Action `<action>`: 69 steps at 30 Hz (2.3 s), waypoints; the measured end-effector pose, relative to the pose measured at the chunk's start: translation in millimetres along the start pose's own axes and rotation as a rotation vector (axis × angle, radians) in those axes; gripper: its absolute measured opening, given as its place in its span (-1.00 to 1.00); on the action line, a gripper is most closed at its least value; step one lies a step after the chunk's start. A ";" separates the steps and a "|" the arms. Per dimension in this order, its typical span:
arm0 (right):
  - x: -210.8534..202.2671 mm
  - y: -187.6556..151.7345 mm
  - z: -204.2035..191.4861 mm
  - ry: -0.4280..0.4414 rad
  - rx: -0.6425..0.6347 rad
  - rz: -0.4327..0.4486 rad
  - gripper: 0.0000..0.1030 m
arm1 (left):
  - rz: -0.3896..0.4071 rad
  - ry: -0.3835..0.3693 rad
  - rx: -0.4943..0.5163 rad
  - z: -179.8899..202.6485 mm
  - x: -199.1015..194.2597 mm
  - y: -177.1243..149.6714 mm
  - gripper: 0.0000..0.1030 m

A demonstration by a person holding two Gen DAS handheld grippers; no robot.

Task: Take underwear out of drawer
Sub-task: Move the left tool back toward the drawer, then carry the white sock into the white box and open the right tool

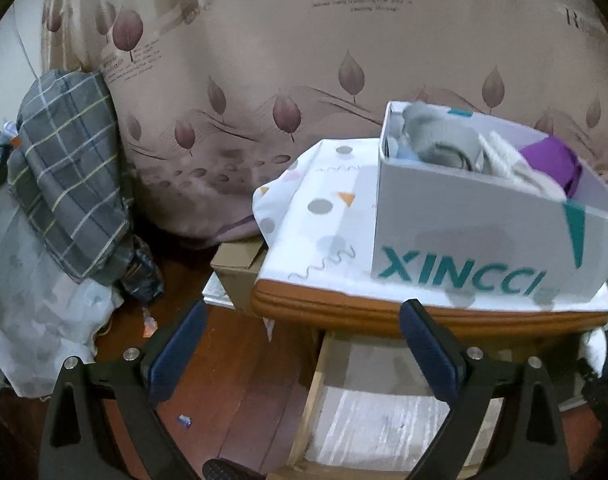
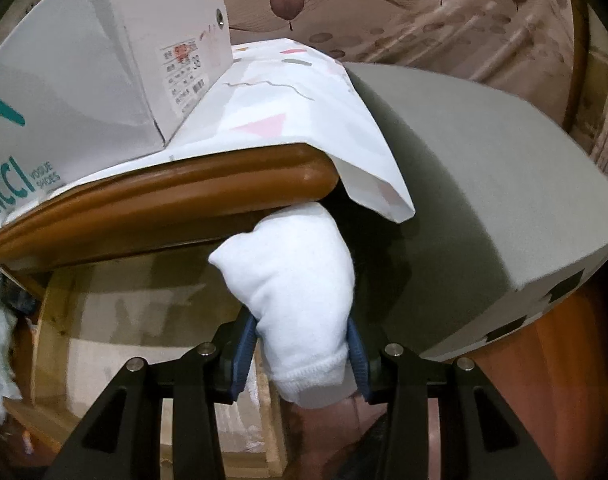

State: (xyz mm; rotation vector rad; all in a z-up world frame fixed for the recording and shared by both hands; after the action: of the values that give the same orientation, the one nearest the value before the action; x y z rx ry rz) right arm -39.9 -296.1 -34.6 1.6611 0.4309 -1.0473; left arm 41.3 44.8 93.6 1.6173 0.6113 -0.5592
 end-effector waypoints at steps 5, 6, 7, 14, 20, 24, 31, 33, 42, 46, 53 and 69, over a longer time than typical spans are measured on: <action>-3.4 -1.9 -0.9 -0.004 0.013 0.005 -0.20 | 0.044 0.051 0.023 3.1 11.1 -20.6 0.87; -3.7 -1.9 -0.3 0.005 0.016 0.004 -0.20 | 0.046 0.066 0.026 2.7 14.9 -24.3 0.87; -4.1 -1.7 -0.1 -0.001 0.013 0.003 -0.20 | 0.044 0.066 0.022 1.6 17.4 -26.8 0.87; -15.1 -3.0 -2.1 -0.014 -0.016 0.003 -0.20 | -0.010 0.042 -0.037 -16.6 42.2 -47.7 0.87; -27.2 0.2 -7.5 -0.010 -0.037 -0.005 -0.20 | -0.031 0.063 -0.079 -31.3 52.3 -50.8 0.87; -43.3 2.5 -9.5 0.024 -0.030 -0.012 -0.20 | -0.043 0.077 -0.103 -38.7 53.0 -48.2 0.87; -83.8 10.1 -11.3 0.019 -0.087 0.034 -0.20 | -0.046 0.070 -0.171 -53.2 50.0 -44.9 0.90; -98.1 18.3 -10.6 0.016 -0.094 0.064 -0.20 | -0.053 0.071 -0.182 -56.8 50.3 -44.2 0.91; -164.3 87.8 -34.0 0.034 -0.173 0.206 -0.19 | -0.058 0.079 -0.233 -77.5 47.3 -43.6 0.91; -174.8 124.1 -53.7 0.054 -0.194 0.240 -0.19 | -0.072 0.096 -0.242 -84.6 50.3 -44.7 0.91; -160.4 161.6 -93.2 0.081 -0.211 0.212 -0.19 | -0.109 0.117 -0.283 -98.5 56.5 -47.5 0.91; -83.8 180.5 -160.3 0.045 -0.260 0.094 -0.19 | -0.156 0.166 -0.341 -120.0 64.8 -51.5 0.91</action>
State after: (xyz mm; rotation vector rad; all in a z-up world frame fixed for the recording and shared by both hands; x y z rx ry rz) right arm 112.2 -197.5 145.5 1.4603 0.4919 -0.8483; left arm 56.5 173.9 27.8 1.3074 0.9116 -0.4095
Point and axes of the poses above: each gripper's, at about its wrist camera, not at the fingertips, and x roughly the way its jaws point, z to its right, y to its top, the point moved 2 cm from there along x, roughly the way its jaws point, and after that the axes turned 4 degrees about -z, right-handed, at the moved point
